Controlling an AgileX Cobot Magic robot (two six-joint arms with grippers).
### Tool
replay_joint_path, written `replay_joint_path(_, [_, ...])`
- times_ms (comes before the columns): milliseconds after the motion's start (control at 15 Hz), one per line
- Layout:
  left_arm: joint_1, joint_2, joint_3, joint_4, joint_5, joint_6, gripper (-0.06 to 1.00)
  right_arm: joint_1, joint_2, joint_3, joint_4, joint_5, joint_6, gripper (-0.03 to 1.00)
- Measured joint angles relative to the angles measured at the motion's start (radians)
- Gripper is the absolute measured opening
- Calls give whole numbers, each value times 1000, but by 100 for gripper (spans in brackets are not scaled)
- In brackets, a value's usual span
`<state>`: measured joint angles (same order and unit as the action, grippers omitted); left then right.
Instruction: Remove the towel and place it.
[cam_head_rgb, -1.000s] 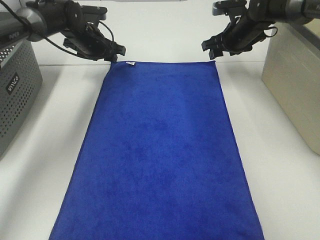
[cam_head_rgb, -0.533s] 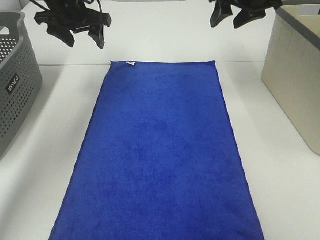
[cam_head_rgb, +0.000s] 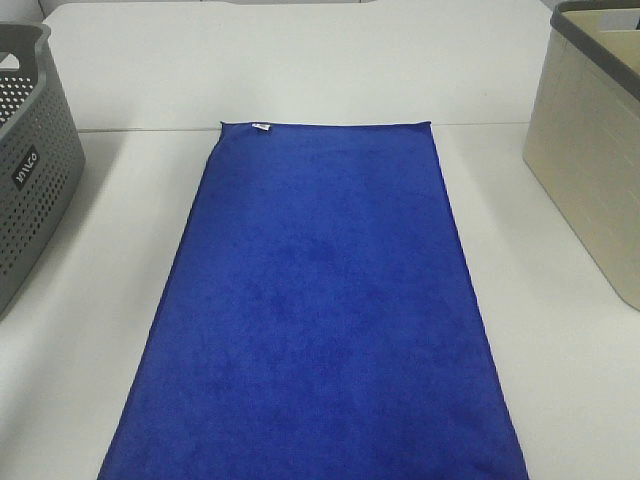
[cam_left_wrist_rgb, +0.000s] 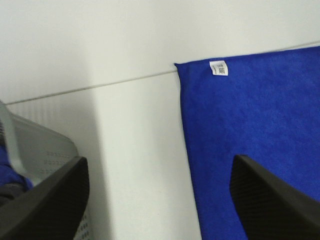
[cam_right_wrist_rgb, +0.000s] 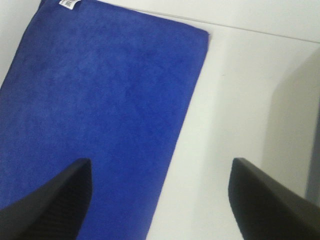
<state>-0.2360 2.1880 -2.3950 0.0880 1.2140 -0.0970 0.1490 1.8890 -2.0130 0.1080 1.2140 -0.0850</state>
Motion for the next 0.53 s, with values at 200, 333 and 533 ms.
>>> replay_joint_path(200, [38, -85, 37, 18, 0, 15, 72, -84, -78, 0, -8, 3, 26, 75])
replay_joint_path(333, [99, -169, 142, 12, 1, 15, 72, -164, -145, 3, 0, 1, 41, 75])
replay_joint_path(533, [105, -330, 345, 11, 1, 15, 72, -173, -328, 150, -20, 2, 41, 75])
